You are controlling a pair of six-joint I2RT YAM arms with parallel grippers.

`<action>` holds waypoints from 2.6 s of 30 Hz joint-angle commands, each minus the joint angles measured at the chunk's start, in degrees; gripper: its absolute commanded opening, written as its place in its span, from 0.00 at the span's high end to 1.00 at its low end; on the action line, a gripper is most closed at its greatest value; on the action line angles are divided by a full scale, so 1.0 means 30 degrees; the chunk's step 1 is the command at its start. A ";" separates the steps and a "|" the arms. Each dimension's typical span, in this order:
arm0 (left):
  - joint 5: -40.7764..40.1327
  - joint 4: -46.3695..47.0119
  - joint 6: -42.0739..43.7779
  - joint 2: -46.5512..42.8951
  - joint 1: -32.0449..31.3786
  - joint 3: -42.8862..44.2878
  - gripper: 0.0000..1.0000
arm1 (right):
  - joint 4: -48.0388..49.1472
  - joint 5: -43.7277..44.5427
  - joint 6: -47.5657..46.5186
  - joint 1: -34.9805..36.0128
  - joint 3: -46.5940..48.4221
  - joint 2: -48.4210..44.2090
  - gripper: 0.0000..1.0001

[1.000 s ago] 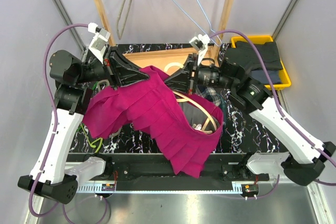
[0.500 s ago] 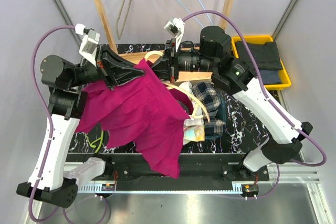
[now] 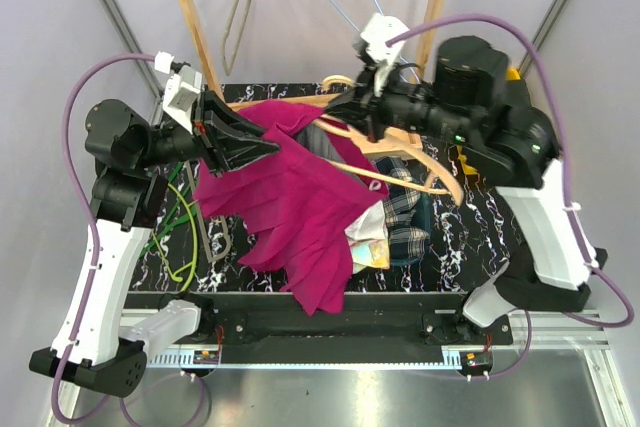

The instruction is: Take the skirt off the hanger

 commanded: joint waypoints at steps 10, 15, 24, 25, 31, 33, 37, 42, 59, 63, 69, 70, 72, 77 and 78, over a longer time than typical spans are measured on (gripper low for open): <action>0.0546 -0.2516 0.1601 -0.0714 0.0131 0.0022 0.73 | 0.4252 0.6675 -0.2338 -0.0368 -0.2384 -0.6689 1.00; -0.0300 -0.2372 0.1428 -0.0102 0.0102 0.0429 0.48 | 0.4596 0.5730 -0.0523 -0.0368 -0.3499 -0.7479 1.00; -0.3759 -0.0323 -0.0270 0.3354 -0.0044 0.7427 0.01 | 0.5076 0.4358 0.0006 -0.0368 0.0124 -0.5553 1.00; -0.3935 -0.0233 -0.0301 0.3648 -0.0044 0.8072 0.01 | 0.4898 0.3773 0.0182 -0.0368 0.1058 -0.5259 1.00; -0.3730 0.0411 0.0106 0.3916 -0.0044 0.7819 0.01 | 0.5568 0.1982 0.1618 -0.0339 0.0571 -0.5548 1.00; -0.4287 0.0296 0.0868 0.3651 -0.0044 0.7143 0.01 | 0.5687 0.1544 0.1970 -0.0367 0.0511 -0.5754 1.00; -0.5019 -0.0816 0.2595 0.3738 0.0014 0.7694 0.01 | 0.5716 0.0926 0.2410 -0.0368 0.0453 -0.5929 1.00; -0.6340 -0.1754 0.3038 0.3739 0.0395 0.8401 0.01 | 0.5804 0.0838 0.2469 -0.0368 -0.0015 -0.6339 1.00; 0.0751 0.4829 -0.6353 0.5962 0.3729 0.9801 1.00 | 0.5483 0.3673 0.1679 -0.0368 -0.3644 -0.8504 1.00; -0.0331 0.6094 -0.7128 0.6843 0.5782 1.2379 1.00 | 0.5394 0.4967 0.1823 -0.0367 -0.6691 -1.0438 1.00; -0.2323 0.5482 -0.7099 0.7225 0.5758 1.4227 1.00 | 0.3960 0.6080 0.2527 -0.0368 -0.9126 -1.2635 1.00; -0.2557 0.5219 -0.6635 0.7225 0.5583 1.4376 1.00 | 0.3668 0.6372 0.2586 -0.0368 -0.9243 -1.2842 1.00; -0.2735 0.3583 -0.5639 0.7312 0.4243 1.5192 1.00 | 0.3607 0.6812 0.2586 -0.0397 -0.9187 -1.3513 1.00; -0.4197 -0.1831 -0.0309 0.8277 -0.1289 1.8236 0.97 | 0.7786 0.7723 0.2732 -0.0368 -1.1371 -1.6002 1.00; -0.4577 -0.2395 0.0394 0.8802 -0.1913 1.8709 0.95 | 0.8811 0.7722 0.2994 -0.0368 -1.2079 -1.7052 1.00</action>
